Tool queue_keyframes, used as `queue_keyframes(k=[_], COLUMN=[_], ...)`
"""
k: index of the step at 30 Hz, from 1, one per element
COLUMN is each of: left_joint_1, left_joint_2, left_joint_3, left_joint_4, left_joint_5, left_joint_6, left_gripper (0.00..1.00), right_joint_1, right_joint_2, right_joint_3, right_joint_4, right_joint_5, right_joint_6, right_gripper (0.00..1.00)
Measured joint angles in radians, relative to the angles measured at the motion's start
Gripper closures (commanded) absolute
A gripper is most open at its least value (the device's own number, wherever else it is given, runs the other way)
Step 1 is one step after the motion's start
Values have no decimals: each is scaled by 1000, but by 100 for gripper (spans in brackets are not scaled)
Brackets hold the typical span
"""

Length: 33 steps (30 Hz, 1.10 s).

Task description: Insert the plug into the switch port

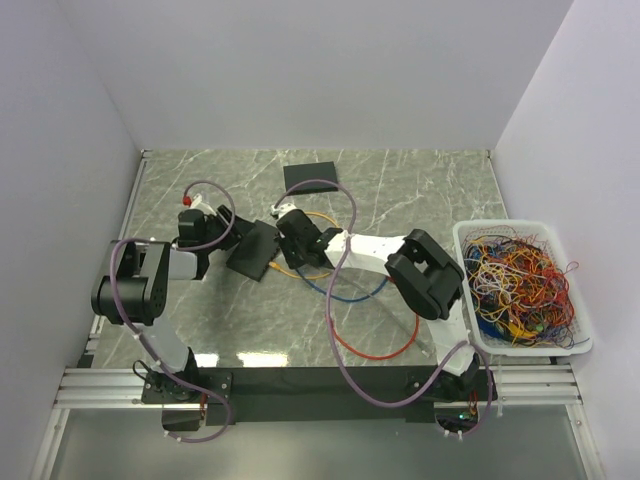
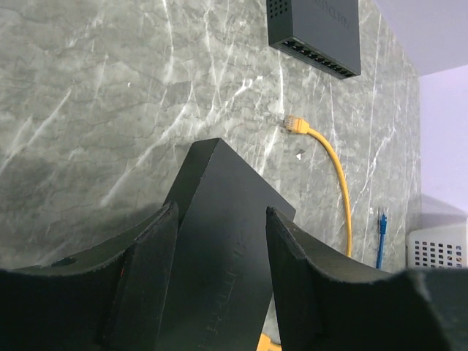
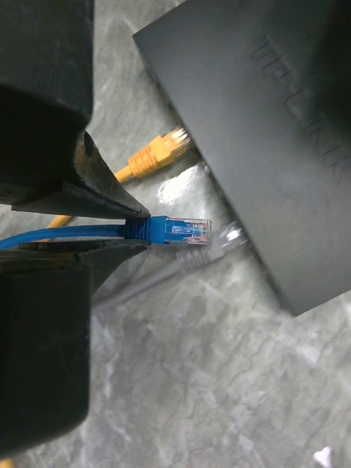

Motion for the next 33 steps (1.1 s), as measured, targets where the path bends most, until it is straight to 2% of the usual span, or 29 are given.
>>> queue_keyframes(k=[33], left_joint_1=[-35], left_joint_2=[100], left_joint_3=[95], left_joint_4=[15], left_joint_5=[37], left_joint_6=[41], left_gripper=[47], right_joint_1=[37], right_joint_2=[48], right_joint_3=[58], right_joint_4=[-44], right_joint_5=[30], right_joint_6=[-22], right_gripper=[100])
